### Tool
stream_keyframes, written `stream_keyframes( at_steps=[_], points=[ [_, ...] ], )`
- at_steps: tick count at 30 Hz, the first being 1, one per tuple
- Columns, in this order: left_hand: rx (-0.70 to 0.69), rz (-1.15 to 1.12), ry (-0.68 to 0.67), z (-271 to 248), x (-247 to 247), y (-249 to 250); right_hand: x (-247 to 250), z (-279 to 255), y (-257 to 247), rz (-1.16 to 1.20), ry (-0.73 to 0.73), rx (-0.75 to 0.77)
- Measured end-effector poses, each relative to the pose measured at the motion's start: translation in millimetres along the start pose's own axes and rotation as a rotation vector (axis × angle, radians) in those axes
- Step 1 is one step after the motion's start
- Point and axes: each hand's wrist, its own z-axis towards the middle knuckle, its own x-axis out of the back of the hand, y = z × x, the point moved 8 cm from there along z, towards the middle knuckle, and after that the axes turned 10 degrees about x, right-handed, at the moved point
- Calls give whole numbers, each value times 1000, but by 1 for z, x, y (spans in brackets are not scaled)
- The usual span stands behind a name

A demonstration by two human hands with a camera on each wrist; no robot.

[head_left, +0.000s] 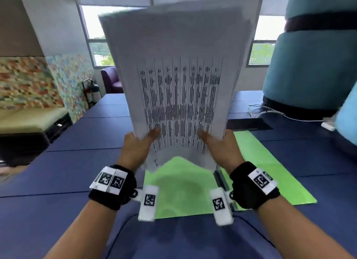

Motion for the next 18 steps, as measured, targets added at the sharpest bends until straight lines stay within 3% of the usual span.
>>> stream_keyframes(
  at_steps=[2, 5, 14, 18],
  points=[
    [52, 96, -10, -5, 7, -28, -5, -17, 18, -21, -80, -72],
    [-3, 159, -43, -10, 6, -35, -2, -18, 16, -67, -159, -97],
    [-204, -12, -62, -7, -14, 64, 13, 27, -90, -40, 6, 111],
    [-200, -76, -99, 2, -9, 82, 12, 39, -103, -76, 6, 75]
  ],
)
